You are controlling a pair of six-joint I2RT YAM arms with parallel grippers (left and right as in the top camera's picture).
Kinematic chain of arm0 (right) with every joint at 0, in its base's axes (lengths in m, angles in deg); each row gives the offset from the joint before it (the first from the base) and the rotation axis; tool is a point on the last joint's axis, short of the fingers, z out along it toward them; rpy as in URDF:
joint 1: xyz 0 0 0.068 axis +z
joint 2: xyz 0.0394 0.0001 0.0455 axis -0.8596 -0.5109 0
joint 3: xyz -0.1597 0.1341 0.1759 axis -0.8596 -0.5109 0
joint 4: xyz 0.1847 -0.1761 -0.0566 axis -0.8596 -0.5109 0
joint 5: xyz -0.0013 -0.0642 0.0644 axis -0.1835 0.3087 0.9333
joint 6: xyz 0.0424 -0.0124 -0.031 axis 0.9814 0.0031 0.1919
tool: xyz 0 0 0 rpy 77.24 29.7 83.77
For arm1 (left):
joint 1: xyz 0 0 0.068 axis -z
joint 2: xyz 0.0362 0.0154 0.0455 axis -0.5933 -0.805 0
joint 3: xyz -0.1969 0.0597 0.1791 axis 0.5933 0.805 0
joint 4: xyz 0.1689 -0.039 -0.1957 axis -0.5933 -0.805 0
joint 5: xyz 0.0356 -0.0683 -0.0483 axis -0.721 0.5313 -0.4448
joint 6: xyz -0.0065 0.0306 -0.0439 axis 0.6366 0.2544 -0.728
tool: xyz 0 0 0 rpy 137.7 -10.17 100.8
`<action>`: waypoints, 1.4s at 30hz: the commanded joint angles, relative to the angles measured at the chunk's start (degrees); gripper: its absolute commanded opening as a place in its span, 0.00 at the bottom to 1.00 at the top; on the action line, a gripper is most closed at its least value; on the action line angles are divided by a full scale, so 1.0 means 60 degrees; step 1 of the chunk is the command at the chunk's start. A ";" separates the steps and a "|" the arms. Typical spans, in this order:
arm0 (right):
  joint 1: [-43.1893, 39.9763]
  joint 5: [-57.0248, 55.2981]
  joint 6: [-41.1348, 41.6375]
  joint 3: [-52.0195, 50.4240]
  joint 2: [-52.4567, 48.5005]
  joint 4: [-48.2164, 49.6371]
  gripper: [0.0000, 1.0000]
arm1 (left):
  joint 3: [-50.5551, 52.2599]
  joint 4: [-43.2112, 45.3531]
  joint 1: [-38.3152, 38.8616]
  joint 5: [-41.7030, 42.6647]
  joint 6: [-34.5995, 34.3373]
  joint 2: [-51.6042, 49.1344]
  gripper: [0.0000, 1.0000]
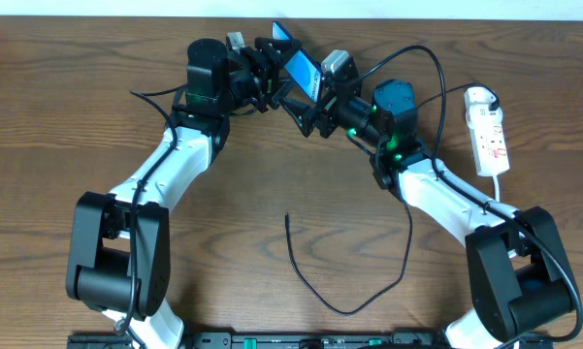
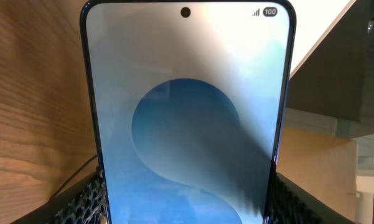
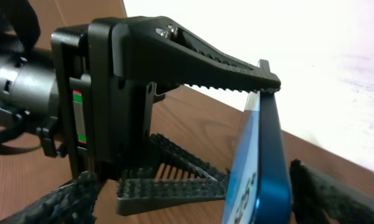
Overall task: Plug charger to phone and switch on socket
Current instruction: 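Grasp the phone's top edge with the right gripper, then hold the phone with the right gripper and open the left gripper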
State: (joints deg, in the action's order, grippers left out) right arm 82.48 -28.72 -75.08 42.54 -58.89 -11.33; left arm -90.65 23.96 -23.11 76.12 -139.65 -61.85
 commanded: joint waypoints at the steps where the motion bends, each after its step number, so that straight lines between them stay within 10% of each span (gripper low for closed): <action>1: 0.0069 -0.0732 0.0015 0.0164 0.0022 -0.0011 0.91 | -0.0102 0.0124 -0.0018 0.0259 -0.0087 0.0189 0.07; 14: 0.0069 -0.1096 0.0018 0.0164 0.0022 -0.0007 0.62 | -0.0102 0.0127 0.0004 0.0255 -0.0084 0.0189 0.07; 42: 0.0069 -0.1279 0.0018 0.0164 0.0022 0.0000 0.45 | -0.0102 0.0127 0.0554 0.0437 -0.0080 0.0189 0.07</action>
State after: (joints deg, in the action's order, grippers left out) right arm 82.48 -35.74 -75.13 42.54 -58.91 -11.33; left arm -90.65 23.96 -20.14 77.47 -139.67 -61.85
